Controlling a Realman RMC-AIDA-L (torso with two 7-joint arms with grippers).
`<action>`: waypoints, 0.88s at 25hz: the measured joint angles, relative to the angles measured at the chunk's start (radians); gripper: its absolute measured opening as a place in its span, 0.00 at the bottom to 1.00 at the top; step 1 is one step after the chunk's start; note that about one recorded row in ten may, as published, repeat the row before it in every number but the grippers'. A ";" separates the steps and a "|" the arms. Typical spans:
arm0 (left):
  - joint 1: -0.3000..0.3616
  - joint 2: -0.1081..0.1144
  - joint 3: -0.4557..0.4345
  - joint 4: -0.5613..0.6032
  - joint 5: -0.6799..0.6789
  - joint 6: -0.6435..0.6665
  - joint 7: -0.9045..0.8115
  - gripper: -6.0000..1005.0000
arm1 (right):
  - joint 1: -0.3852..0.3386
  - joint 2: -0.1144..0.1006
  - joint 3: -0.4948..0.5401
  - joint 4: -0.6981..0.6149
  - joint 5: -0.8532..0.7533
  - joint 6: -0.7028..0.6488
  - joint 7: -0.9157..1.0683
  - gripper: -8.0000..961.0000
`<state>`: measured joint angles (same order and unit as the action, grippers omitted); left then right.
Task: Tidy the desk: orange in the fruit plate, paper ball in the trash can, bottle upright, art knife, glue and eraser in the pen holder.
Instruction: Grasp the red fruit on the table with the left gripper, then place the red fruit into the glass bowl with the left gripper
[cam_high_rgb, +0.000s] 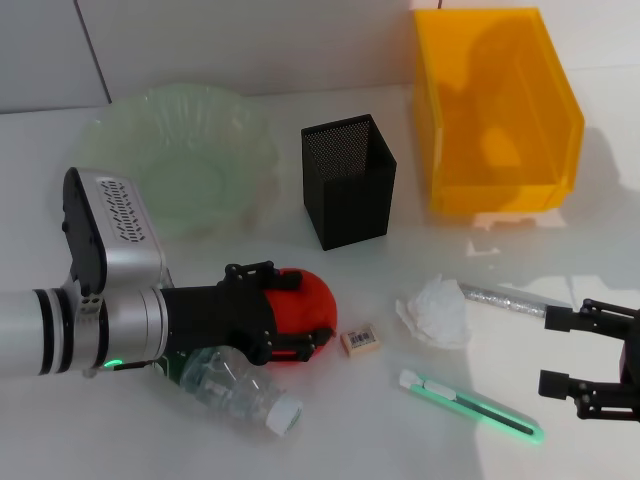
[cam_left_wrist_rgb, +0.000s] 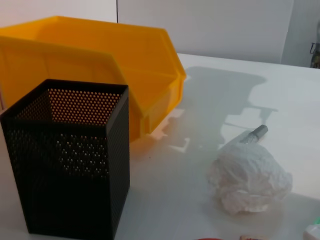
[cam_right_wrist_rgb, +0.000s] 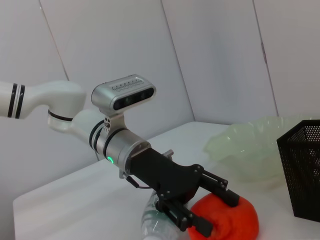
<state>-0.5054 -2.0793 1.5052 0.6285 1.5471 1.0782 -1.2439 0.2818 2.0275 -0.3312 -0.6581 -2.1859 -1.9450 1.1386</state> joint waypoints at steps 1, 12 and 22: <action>0.000 0.000 0.000 0.000 0.000 0.000 0.000 0.81 | 0.001 0.000 0.000 0.000 0.000 0.000 0.000 0.86; 0.002 -0.001 0.028 0.019 0.007 -0.033 0.032 0.64 | 0.002 0.002 0.001 0.000 0.000 0.000 -0.001 0.86; 0.031 0.004 0.017 0.078 -0.006 0.072 0.025 0.34 | 0.004 0.002 0.002 0.000 0.000 0.000 0.000 0.86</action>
<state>-0.4743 -2.0754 1.5224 0.7063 1.5414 1.1505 -1.2190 0.2860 2.0294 -0.3292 -0.6581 -2.1858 -1.9449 1.1381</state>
